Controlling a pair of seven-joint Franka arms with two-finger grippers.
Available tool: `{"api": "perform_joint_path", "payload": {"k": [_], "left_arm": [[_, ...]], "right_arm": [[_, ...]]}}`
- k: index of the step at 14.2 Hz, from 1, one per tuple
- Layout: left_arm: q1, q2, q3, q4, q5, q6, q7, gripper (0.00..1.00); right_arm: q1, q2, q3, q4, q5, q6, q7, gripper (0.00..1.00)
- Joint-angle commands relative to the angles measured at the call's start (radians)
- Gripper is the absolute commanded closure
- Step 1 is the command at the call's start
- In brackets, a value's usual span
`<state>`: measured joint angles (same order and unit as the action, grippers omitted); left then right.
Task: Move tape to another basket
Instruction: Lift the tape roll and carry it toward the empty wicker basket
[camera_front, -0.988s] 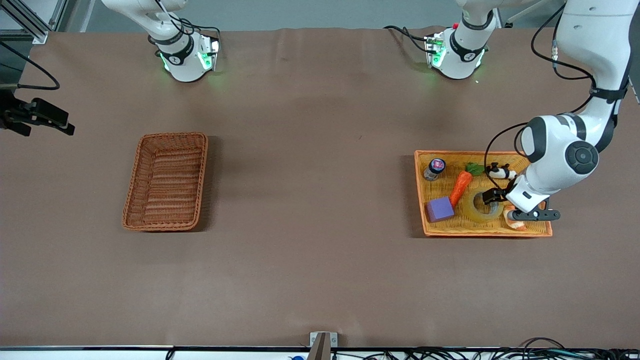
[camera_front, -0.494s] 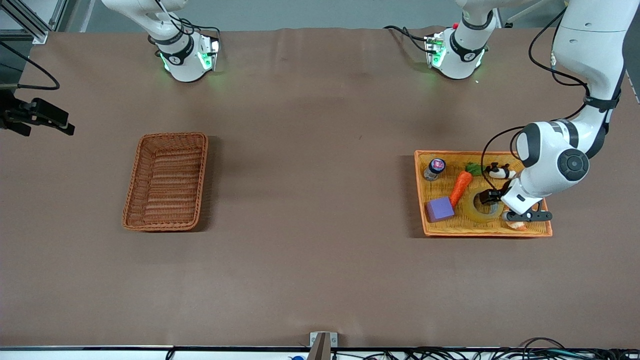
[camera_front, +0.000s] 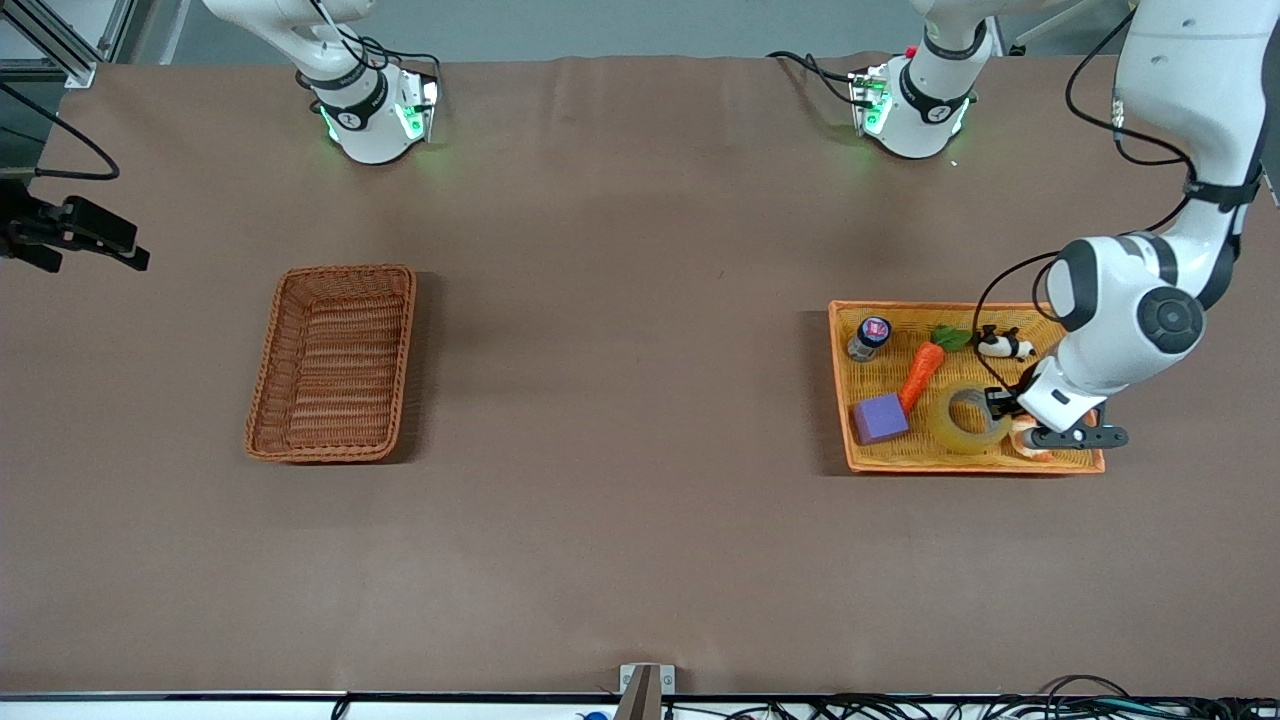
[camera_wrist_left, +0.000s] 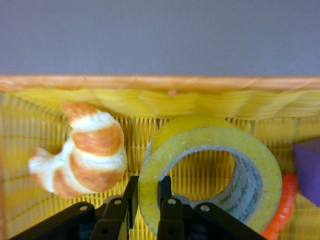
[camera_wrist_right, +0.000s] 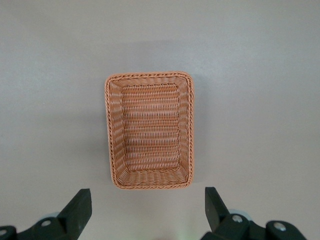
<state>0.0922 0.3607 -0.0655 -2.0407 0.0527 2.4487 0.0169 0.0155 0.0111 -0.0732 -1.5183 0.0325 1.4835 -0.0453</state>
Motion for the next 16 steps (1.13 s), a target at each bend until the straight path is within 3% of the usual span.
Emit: {"api": "perform_joint_path", "payload": {"k": [1,3,7,9,11,14,16], "left_arm": [[-0.006,-0.139,-0.023,0.052,0.013,-0.181,0.002,0.99],[-0.006,-0.192,-0.075,0.103,0.013,-0.292,-0.008,0.99],[-0.006,-0.217,-0.23,0.146,0.013,-0.326,-0.075,0.97],[-0.019,-0.203,-0.345,0.168,0.012,-0.336,-0.182,0.97],[-0.07,-0.155,-0.424,0.2,0.013,-0.339,-0.314,0.98],[-0.257,0.013,-0.428,0.339,0.015,-0.341,-0.544,0.98],[-0.302,0.137,-0.456,0.425,0.044,-0.341,-0.69,0.98]], "right_arm": [[-0.008,-0.01,0.006,-0.014,-0.002,0.009,-0.004,0.0],[-0.009,-0.01,0.006,-0.014,-0.002,0.009,-0.005,0.0],[-0.018,-0.01,0.006,-0.013,-0.002,0.006,-0.008,0.0],[-0.02,-0.01,0.006,-0.013,-0.002,0.004,-0.008,0.0],[-0.02,-0.01,0.006,-0.013,-0.002,0.004,-0.01,0.0],[-0.028,-0.008,0.006,-0.014,0.0,0.006,-0.01,0.0],[-0.031,-0.006,0.004,-0.013,0.003,0.003,-0.011,0.0]]}}
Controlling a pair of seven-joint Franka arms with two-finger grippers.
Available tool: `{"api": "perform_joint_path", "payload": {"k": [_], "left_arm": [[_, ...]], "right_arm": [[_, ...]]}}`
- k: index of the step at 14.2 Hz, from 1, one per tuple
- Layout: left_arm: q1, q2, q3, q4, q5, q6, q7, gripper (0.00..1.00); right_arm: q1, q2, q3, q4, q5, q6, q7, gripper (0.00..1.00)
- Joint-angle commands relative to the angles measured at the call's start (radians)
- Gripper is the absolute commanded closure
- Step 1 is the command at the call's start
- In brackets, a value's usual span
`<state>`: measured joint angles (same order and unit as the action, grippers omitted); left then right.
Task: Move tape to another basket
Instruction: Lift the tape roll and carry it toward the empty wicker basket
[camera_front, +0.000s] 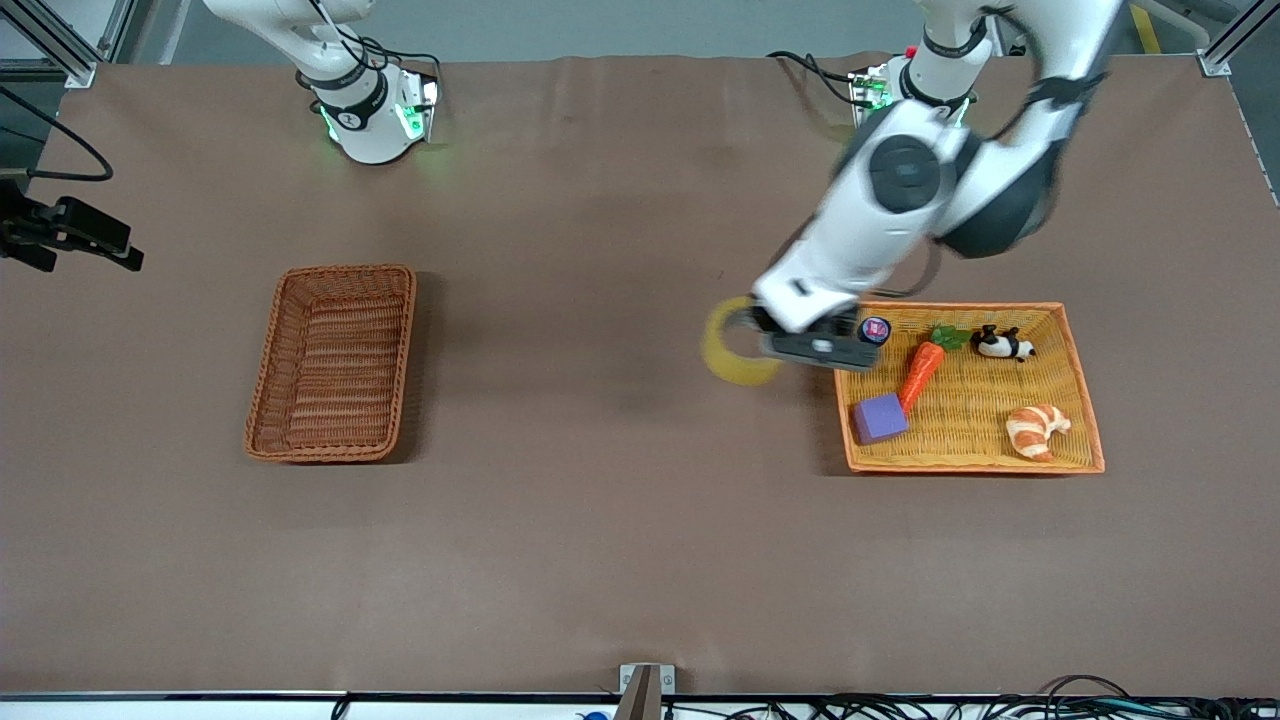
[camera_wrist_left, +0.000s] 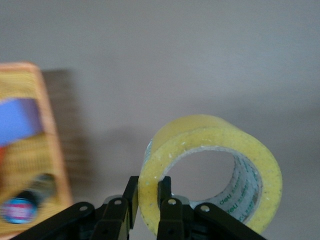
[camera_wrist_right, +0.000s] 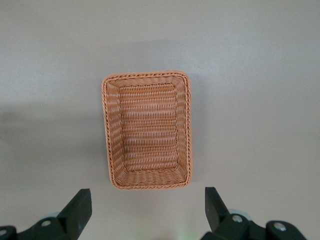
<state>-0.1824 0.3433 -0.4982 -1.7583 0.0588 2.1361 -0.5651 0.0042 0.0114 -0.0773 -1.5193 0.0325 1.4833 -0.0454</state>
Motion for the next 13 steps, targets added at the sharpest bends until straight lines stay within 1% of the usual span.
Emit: {"api": "perform_joint_path", "payload": {"k": [1,2,3,4,5,6,8,9,10,11,12,13], "left_arm": [[-0.031,0.222,-0.098,0.181,0.083,-0.028,-0.175,0.98],[-0.034,0.288,-0.153,0.215,0.16,-0.027,-0.244,0.98],[-0.054,0.336,-0.19,0.252,0.284,-0.028,-0.339,0.98],[-0.061,0.365,-0.219,0.267,0.355,-0.027,-0.402,0.98],[-0.063,0.422,-0.261,0.296,0.368,-0.016,-0.429,0.99],[-0.083,0.483,-0.27,0.34,0.371,-0.013,-0.433,0.99],[-0.164,0.586,-0.264,0.429,0.386,-0.009,-0.433,0.99],[-0.179,0.627,-0.264,0.462,0.406,0.007,-0.433,0.98],[-0.202,0.647,-0.264,0.477,0.417,0.04,-0.432,0.97],[-0.215,0.657,-0.246,0.48,0.417,0.086,-0.429,0.92],[-0.235,0.664,-0.215,0.48,0.417,0.122,-0.427,0.89],[-0.267,0.664,-0.165,0.48,0.417,0.129,-0.423,0.89]], "right_arm": [[-0.023,-0.005,0.008,-0.013,0.003,0.0,-0.013,0.0],[-0.03,-0.001,0.008,-0.015,0.009,0.006,-0.025,0.0],[-0.032,0.007,0.008,-0.015,0.018,0.015,-0.037,0.0],[-0.032,0.016,0.008,-0.015,0.03,0.035,-0.039,0.0],[-0.032,0.03,0.008,-0.016,0.036,0.066,-0.04,0.0],[-0.03,0.051,0.008,-0.016,0.037,0.089,-0.041,0.0],[-0.01,0.088,0.016,-0.03,0.038,0.156,-0.041,0.0],[0.014,0.099,0.014,-0.042,0.038,0.182,-0.041,0.0],[0.034,0.113,0.014,-0.048,0.038,0.196,-0.041,0.0],[0.046,0.131,0.014,-0.053,0.038,0.207,-0.039,0.0],[0.074,0.154,0.014,-0.053,0.038,0.224,-0.037,0.0],[0.098,0.174,0.014,-0.053,0.038,0.25,-0.03,0.0]]}}
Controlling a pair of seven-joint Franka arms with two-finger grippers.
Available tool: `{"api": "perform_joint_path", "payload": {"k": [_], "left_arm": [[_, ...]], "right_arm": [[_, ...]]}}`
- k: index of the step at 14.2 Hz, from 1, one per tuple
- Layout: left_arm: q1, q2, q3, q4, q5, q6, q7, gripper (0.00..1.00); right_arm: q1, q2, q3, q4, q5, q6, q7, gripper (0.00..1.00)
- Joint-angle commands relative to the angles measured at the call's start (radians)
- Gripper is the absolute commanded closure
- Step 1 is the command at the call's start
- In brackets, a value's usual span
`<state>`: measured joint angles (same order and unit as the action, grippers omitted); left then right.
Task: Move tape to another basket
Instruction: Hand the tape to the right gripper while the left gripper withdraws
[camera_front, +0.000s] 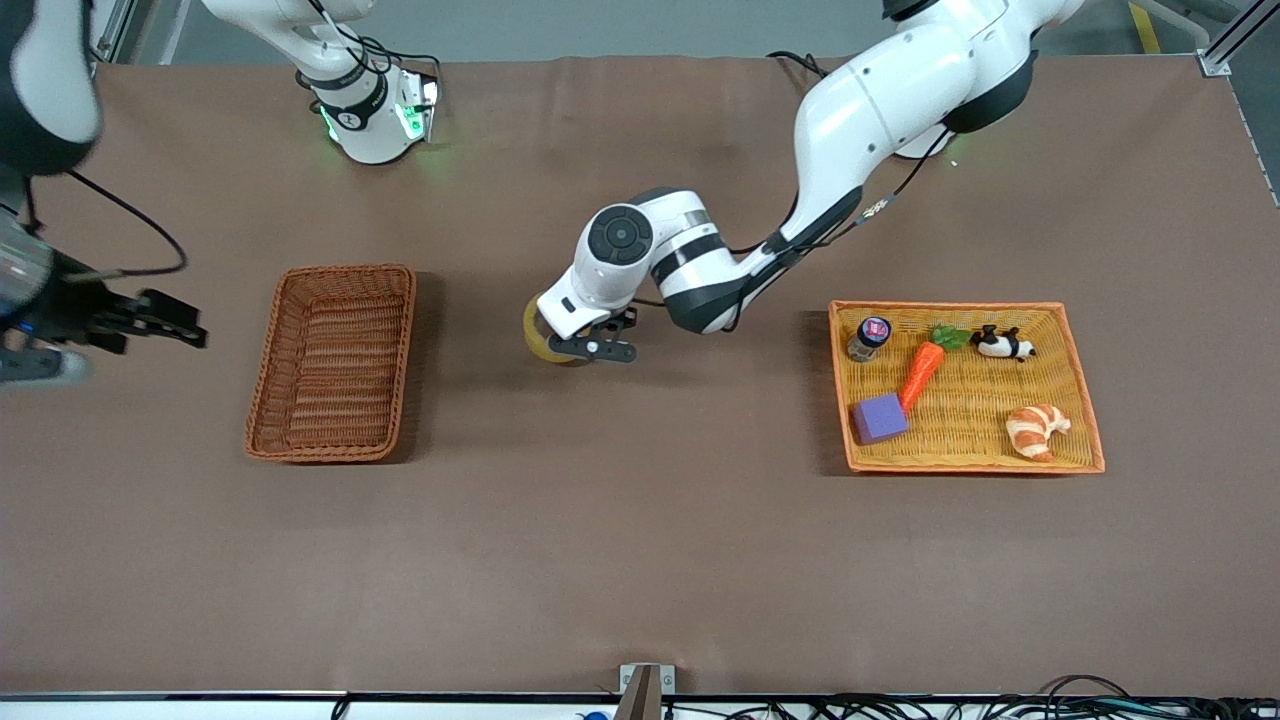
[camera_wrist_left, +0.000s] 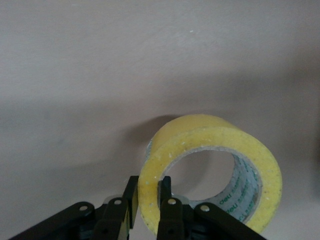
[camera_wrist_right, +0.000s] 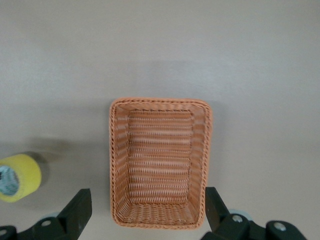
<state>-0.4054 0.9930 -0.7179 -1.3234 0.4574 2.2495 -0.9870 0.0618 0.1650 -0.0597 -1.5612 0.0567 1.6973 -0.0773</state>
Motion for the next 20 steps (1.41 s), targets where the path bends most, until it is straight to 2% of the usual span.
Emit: {"api": "perform_joint_path", "payload": {"k": [1,2,3,4,5,6,7,10,11,13,16,17,20], "left_arm": [[-0.079,0.013,0.107,0.046,0.018,0.019,0.002,0.88],[-0.114,0.006,0.154,0.049,0.018,0.019,0.013,0.82],[-0.118,-0.008,0.17,0.049,0.015,0.019,0.021,0.62],[-0.109,-0.017,0.167,0.046,0.011,0.018,0.019,0.35],[-0.105,-0.04,0.167,0.046,0.006,0.01,0.008,0.14],[-0.101,-0.069,0.167,0.044,-0.005,0.006,0.001,0.0],[-0.095,-0.124,0.169,0.032,-0.026,-0.023,-0.008,0.0],[-0.043,-0.284,0.173,0.015,-0.036,-0.249,0.017,0.0],[0.001,-0.318,0.169,0.003,-0.048,-0.27,0.045,0.0],[0.081,-0.387,0.173,-0.007,-0.197,-0.283,0.13,0.0],[0.204,-0.564,0.208,-0.13,-0.322,-0.288,0.313,0.0],[0.224,-0.612,0.247,-0.16,-0.369,-0.289,0.38,0.0],[0.206,-0.767,0.454,-0.252,-0.535,-0.292,0.61,0.0]], "right_arm": [[0.064,0.037,-0.003,-0.013,0.015,0.062,0.014,0.0],[0.078,0.053,-0.003,-0.013,0.02,0.076,0.037,0.0],[0.098,0.074,-0.003,-0.014,0.034,0.093,0.074,0.0],[0.124,0.088,-0.003,-0.025,0.041,0.114,0.097,0.0],[0.151,0.097,-0.003,-0.045,0.043,0.152,0.12,0.0],[0.176,0.116,-0.003,-0.057,0.045,0.179,0.129,0.0],[0.212,0.143,-0.003,-0.062,0.049,0.197,0.129,0.0],[0.292,0.208,-0.003,-0.077,0.049,0.267,0.142,0.0],[0.32,0.215,-0.003,-0.109,0.049,0.322,0.189,0.0],[0.384,0.229,-0.003,-0.181,0.049,0.433,0.246,0.0],[0.456,0.26,-0.003,-0.267,0.049,0.557,0.295,0.0],[0.484,0.277,-0.003,-0.286,0.049,0.588,0.31,0.0],[0.533,0.294,-0.003,-0.342,0.049,0.651,0.326,0.0]]}}
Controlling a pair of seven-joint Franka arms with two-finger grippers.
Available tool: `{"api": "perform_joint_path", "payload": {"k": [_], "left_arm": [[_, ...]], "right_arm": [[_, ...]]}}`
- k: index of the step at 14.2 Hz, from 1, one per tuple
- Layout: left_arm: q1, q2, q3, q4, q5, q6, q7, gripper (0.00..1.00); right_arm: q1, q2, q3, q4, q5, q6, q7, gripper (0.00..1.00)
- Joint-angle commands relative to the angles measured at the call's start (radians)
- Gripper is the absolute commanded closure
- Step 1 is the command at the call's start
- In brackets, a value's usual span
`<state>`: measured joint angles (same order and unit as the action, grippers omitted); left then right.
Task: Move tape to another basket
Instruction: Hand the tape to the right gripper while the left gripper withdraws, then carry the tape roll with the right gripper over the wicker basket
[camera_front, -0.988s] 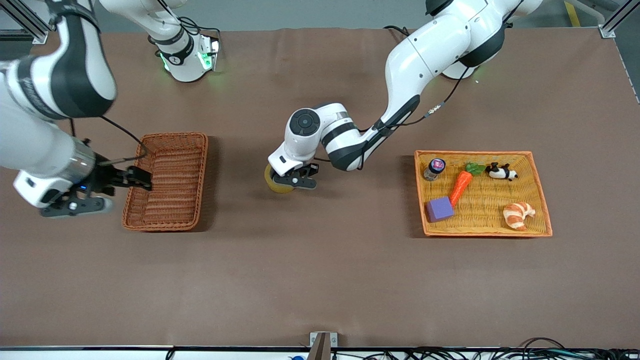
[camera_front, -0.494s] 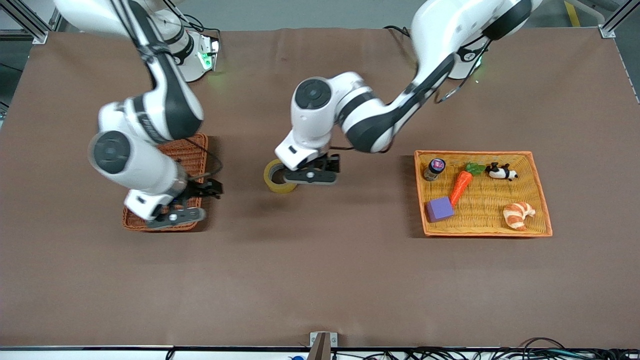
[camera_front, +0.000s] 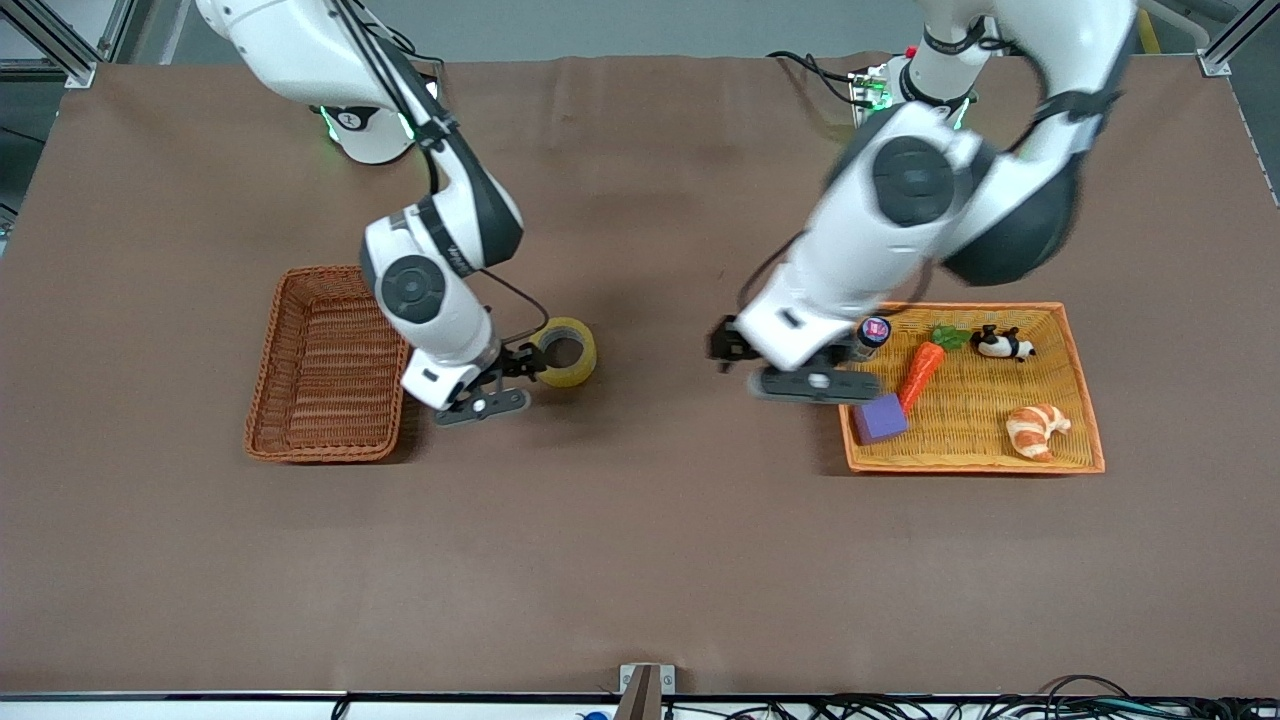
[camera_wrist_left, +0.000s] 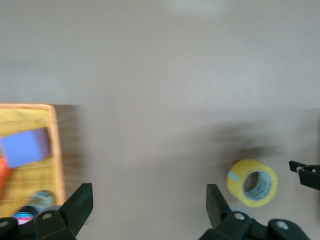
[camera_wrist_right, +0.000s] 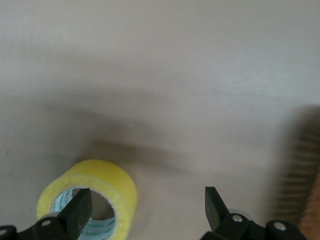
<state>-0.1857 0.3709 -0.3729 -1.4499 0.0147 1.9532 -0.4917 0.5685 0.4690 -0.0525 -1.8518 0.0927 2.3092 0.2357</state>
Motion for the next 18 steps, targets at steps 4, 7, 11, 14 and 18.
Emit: {"api": "perform_joint_path", "payload": {"k": [4,7,11,14,18], "left_arm": [[-0.024,-0.34,0.296,-0.222,-0.16,-0.086,0.309,0.0],[0.012,-0.438,0.35,-0.282,-0.157,-0.1,0.433,0.0],[0.084,-0.529,0.351,-0.369,-0.144,-0.117,0.446,0.02],[0.106,-0.572,0.341,-0.422,-0.075,-0.134,0.444,0.02],[0.106,-0.517,0.328,-0.411,-0.032,-0.134,0.437,0.0]], "right_arm": [[0.082,-0.009,-0.01,-0.153,0.013,0.159,0.043,0.0],[0.103,-0.009,-0.01,-0.173,0.015,0.165,0.048,0.0],[0.131,-0.007,-0.01,-0.213,0.013,0.231,0.048,0.0],[0.137,0.011,-0.012,-0.219,0.015,0.251,0.048,0.0],[0.139,0.023,-0.013,-0.219,0.013,0.269,0.047,0.11]]}}
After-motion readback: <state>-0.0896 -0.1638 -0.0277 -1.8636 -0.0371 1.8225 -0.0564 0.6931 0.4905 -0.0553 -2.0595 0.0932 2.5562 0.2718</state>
